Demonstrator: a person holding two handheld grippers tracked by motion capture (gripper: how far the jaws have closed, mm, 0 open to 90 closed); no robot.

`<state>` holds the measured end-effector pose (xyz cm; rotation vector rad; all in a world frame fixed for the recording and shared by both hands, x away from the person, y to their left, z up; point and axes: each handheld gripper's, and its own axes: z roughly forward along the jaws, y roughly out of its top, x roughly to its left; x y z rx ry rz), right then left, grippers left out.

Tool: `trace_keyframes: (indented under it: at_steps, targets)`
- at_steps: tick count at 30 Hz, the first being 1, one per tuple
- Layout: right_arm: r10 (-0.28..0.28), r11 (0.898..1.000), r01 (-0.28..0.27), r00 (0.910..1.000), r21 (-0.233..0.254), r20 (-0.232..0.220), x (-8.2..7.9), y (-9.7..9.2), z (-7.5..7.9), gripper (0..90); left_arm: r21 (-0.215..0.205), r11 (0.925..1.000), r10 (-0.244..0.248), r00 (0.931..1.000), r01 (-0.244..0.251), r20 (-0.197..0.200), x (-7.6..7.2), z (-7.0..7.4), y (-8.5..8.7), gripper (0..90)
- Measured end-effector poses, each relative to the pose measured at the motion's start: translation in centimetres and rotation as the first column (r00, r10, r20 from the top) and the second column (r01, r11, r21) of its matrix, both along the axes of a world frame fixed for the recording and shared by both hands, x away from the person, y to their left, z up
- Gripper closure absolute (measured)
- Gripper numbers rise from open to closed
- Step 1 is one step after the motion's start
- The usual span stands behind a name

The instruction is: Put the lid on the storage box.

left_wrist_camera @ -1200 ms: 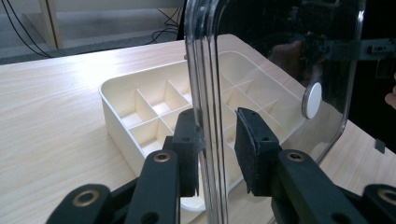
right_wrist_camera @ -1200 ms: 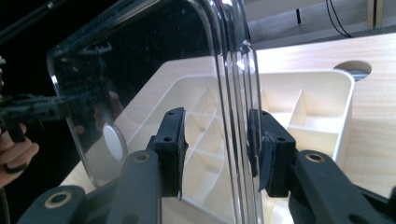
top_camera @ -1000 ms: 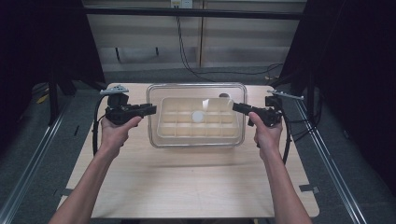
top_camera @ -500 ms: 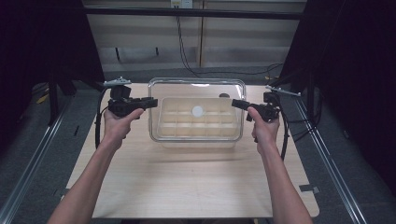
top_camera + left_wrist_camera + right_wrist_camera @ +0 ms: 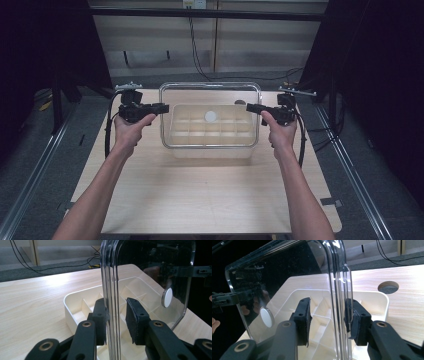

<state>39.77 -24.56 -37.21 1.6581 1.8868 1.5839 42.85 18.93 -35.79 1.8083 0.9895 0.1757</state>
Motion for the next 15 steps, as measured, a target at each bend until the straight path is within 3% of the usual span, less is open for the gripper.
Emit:
trace_keyframes:
  at_steps: [3, 15]
  targets:
    - [-0.005, 1.000, 0.005, 1.0000, -0.008, 0.000, 0.2, -0.1, -0.1, 57.6, 0.013, 0.9999, -0.004, 1.0000, 0.004, -0.002, 0.5, -0.2, -0.2, 70.5]
    - [-0.014, 1.000, 0.014, 0.9993, 0.002, -0.034, 1.7, -0.7, -1.2, 58.2, -0.002, 1.0000, 0.000, 0.9990, 0.000, -0.045, 2.3, -1.1, -0.7, 68.7]
